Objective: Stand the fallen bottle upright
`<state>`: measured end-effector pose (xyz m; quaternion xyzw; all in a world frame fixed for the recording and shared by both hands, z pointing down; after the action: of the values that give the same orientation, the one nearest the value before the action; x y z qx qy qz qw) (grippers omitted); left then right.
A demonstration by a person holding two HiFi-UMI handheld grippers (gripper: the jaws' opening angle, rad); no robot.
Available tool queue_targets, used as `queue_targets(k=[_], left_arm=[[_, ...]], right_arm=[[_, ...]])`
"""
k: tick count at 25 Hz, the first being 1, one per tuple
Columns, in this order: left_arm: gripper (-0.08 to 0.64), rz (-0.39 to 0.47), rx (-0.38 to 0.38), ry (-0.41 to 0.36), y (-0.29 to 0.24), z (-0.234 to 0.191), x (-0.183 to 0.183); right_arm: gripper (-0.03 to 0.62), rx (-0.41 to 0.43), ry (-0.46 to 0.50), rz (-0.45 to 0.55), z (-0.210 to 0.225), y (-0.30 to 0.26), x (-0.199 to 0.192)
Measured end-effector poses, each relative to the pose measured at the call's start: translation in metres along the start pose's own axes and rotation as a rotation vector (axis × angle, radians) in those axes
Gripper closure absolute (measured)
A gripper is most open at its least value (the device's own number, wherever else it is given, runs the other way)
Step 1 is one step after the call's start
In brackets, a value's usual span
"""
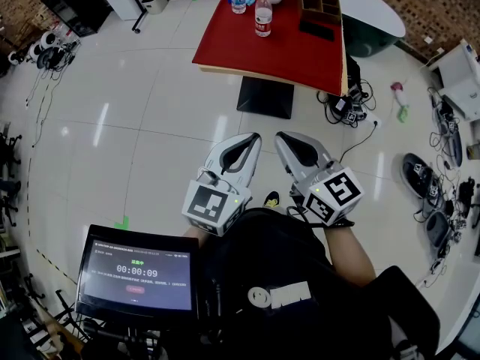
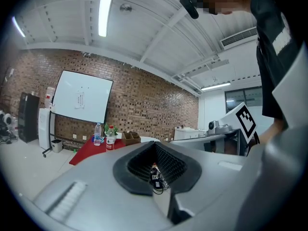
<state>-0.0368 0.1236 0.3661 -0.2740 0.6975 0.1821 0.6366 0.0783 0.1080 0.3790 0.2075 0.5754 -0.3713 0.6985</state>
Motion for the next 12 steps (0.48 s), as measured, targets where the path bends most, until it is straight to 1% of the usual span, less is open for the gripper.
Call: queue_targets(k=[3, 6, 12], left_arm=[[0.554, 0.006, -0.007, -0.005, 0.0007, 0.0007, 0.0001], [0.554, -0.003, 0.002, -0.002, 0.0004, 0.0007, 0.0004], [0.554, 0.0, -0.008, -0.006, -0.0032, 0.001, -0.001]], right_arm=[[0.589, -0.015, -0.002, 0.002, 0.0012, 0.0002, 0.0014], [0.589, -0.02, -0.01, 0.009, 0.0031, 0.0009, 0.0016], [0.589, -0.044, -0.005, -0.005, 0.0083, -0.0005, -0.0011]])
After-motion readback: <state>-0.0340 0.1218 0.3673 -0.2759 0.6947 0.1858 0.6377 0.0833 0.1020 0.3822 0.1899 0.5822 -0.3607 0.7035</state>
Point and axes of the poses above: the fingertips, and each gripper's own axes: y backward along the fingers, z to its right, x out of its top, the point moved 5 cm from there along y, backward along the fingers, and after that the axes turned 2 degrees about -x, right-handed, at the moved point
